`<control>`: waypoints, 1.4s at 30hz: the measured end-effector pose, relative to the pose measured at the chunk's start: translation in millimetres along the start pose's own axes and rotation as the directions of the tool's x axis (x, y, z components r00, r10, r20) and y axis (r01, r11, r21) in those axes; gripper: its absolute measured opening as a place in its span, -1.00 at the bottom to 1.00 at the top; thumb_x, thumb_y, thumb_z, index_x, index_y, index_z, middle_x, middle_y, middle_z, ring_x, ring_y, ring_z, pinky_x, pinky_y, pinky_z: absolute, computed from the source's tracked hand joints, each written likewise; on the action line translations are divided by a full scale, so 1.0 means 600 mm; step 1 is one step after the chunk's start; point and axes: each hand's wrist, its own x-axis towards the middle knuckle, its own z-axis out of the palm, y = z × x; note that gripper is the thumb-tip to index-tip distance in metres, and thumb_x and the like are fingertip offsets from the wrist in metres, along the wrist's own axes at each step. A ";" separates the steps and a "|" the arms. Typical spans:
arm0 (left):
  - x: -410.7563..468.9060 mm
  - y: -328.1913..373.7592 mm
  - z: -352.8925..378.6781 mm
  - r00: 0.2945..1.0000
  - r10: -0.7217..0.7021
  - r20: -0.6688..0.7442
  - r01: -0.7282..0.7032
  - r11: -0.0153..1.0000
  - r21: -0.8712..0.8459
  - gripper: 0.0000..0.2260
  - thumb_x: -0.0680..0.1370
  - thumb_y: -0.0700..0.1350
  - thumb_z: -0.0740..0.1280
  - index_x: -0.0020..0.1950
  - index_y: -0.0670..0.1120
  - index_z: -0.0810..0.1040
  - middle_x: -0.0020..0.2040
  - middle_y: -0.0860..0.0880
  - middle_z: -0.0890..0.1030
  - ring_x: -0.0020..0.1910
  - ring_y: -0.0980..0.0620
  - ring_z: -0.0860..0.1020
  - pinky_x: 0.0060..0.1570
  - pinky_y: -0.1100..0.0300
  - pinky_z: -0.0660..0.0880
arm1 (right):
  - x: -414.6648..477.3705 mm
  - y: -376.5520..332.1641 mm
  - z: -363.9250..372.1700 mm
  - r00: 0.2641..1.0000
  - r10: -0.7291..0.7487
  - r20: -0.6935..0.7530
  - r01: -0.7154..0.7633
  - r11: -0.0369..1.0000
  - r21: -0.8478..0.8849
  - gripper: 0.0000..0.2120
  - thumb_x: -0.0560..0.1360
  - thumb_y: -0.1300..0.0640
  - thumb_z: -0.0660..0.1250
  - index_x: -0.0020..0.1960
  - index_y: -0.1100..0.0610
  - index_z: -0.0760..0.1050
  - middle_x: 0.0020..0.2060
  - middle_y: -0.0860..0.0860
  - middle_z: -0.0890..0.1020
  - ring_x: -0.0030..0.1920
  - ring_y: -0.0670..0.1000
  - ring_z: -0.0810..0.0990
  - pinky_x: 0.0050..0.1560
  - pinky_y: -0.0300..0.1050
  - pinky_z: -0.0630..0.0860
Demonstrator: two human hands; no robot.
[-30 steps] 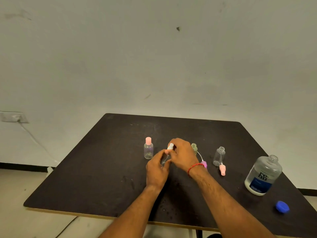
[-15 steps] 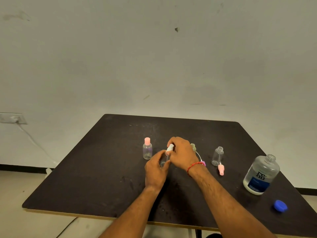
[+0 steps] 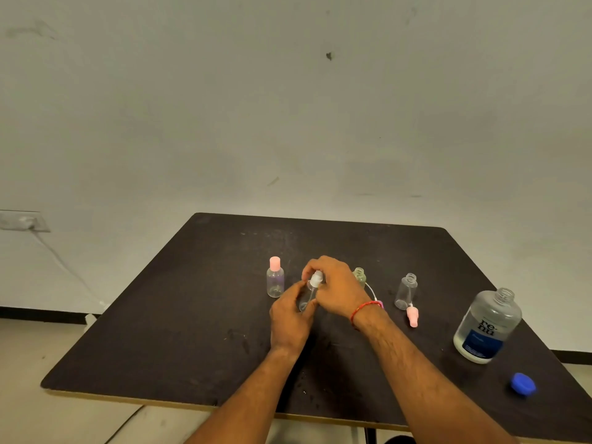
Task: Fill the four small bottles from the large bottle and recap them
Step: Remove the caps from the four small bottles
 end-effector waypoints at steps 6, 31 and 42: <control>0.000 -0.003 0.002 1.000 0.002 -0.007 -0.002 1.000 0.005 -0.66 0.50 -0.19 0.53 0.26 -0.01 0.65 0.03 0.23 0.68 0.08 0.27 0.64 0.12 0.35 0.55 | 0.002 0.006 0.006 0.987 0.122 -0.109 -0.128 0.990 -0.054 -0.82 0.43 -0.01 0.44 -0.05 -0.02 0.48 -0.14 -0.08 0.57 -0.14 -0.07 0.55 -0.10 -0.15 0.56; 0.009 -0.019 0.004 1.000 0.011 -0.010 -0.010 0.997 0.081 -0.72 0.48 -0.07 0.56 0.18 0.05 0.66 0.04 0.19 0.68 0.06 0.25 0.63 0.09 0.38 0.53 | -0.034 -0.005 -0.064 0.955 0.010 -0.297 -0.015 1.000 -0.016 -0.72 0.31 0.36 0.34 -0.16 0.00 0.61 -0.21 -0.09 0.61 -0.21 -0.10 0.56 -0.15 -0.10 0.58; 0.026 -0.027 0.011 1.000 -0.013 -0.026 0.016 0.995 0.098 -0.70 0.48 -0.17 0.55 0.18 0.04 0.66 0.00 0.21 0.63 0.05 0.26 0.60 0.07 0.43 0.47 | -0.085 0.054 0.015 0.785 0.309 -0.537 -0.190 0.945 0.266 -0.86 0.42 0.10 0.45 -0.22 -0.01 0.49 -0.34 -0.12 0.61 -0.30 -0.16 0.60 -0.22 -0.08 0.59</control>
